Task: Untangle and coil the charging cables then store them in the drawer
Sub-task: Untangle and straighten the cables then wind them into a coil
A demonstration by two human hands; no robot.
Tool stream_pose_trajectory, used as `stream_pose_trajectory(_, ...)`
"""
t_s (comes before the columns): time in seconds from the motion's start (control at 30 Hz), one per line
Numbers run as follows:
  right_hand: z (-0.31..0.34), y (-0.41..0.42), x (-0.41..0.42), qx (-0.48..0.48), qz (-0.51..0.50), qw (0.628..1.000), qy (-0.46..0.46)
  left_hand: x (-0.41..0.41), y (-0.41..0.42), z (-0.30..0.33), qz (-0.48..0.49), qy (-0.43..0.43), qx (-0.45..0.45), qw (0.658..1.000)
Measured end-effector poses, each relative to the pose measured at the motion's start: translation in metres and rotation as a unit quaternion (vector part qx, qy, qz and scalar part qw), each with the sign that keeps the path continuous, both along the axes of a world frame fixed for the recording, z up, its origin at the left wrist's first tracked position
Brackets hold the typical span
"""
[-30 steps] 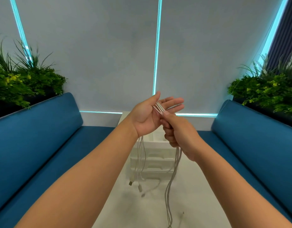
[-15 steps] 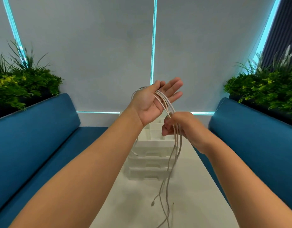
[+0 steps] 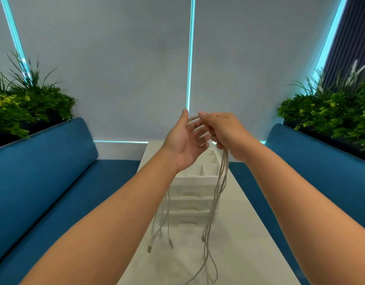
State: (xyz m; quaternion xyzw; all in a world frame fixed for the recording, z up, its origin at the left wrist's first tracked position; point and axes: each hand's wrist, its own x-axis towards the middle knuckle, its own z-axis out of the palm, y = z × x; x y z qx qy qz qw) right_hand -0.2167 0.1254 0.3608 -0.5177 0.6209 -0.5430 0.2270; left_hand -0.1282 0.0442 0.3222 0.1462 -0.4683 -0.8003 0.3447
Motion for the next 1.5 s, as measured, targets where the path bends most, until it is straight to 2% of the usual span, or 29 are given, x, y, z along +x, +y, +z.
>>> stream_pose_trajectory(0.13, 0.016, -0.008, -0.004, 0.03, -0.029, 0.998, 0.04, 0.009, 0.003, -0.01, -0.069, -0.038, -0.021, 0.997)
stream_pose_trajectory(0.27, 0.022, -0.018, -0.014, 0.059, -0.042, 0.995, 0.071, 0.028, 0.011, -0.021, -0.117, -0.138, -0.117, 0.976)
stream_pose_trajectory(0.33, 0.02, -0.022, -0.019, 0.071, -0.045, 0.994, 0.071, 0.035, 0.014, -0.02, -0.044, -0.168, -0.207, 0.963)
stream_pose_trajectory(0.43, 0.016, -0.026, -0.023, 0.08, -0.039, 0.994, 0.064, 0.036, 0.012, -0.02, 0.165, -0.089, -0.293, 0.938)
stream_pose_trajectory(0.5, 0.012, -0.028, -0.022, 0.087, -0.028, 0.994, 0.068, 0.031, 0.002, -0.023, 0.278, -0.052, -0.332, 0.9)
stream_pose_trajectory(0.53, 0.01, -0.028, -0.022, 0.092, -0.02, 0.993, 0.073, 0.028, -0.003, -0.026, 0.3, -0.069, -0.353, 0.884)
stream_pose_trajectory(0.6, 0.007, -0.028, -0.021, 0.095, -0.004, 0.993, 0.077, 0.018, -0.009, -0.033, 0.273, -0.151, -0.379, 0.871)
stream_pose_trajectory(0.67, 0.007, -0.029, -0.023, 0.085, 0.004, 0.994, 0.062, 0.013, -0.012, -0.037, 0.214, -0.193, -0.376, 0.881)
stream_pose_trajectory(0.8, 0.007, -0.031, -0.037, 0.054, -0.02, 0.998, 0.036, 0.015, -0.014, -0.046, 0.123, -0.142, -0.302, 0.935)
stream_pose_trajectory(0.9, -0.003, -0.031, -0.046, 0.058, -0.018, 0.996, 0.069, 0.016, -0.015, -0.048, 0.105, -0.146, -0.261, 0.948)
stream_pose_trajectory(0.97, -0.013, -0.035, -0.052, 0.074, -0.025, 0.988, 0.131, 0.017, -0.015, -0.047, 0.11, -0.163, -0.267, 0.944)
stream_pose_trajectory(1.07, -0.022, -0.044, -0.053, 0.069, -0.082, 0.941, 0.321, 0.016, -0.016, -0.047, 0.122, -0.204, -0.291, 0.927)
stream_pose_trajectory(1.17, -0.017, -0.05, -0.032, 0.041, -0.047, 0.915, 0.398, 0.011, -0.013, -0.042, 0.13, -0.216, -0.284, 0.925)
stream_pose_trajectory(1.27, -0.009, -0.058, -0.01, 0.107, -0.018, 0.867, 0.487, 0.007, -0.009, -0.028, 0.137, -0.198, -0.27, 0.932)
stream_pose_trajectory(1.33, -0.003, -0.062, -0.005, 0.111, -0.045, 0.844, 0.523, 0.007, -0.01, -0.018, 0.145, -0.188, -0.264, 0.935)
stream_pose_trajectory(1.5, 0.01, -0.06, -0.005, 0.051, -0.097, 0.854, 0.509, 0.018, -0.017, -0.01, 0.124, -0.145, -0.26, 0.947)
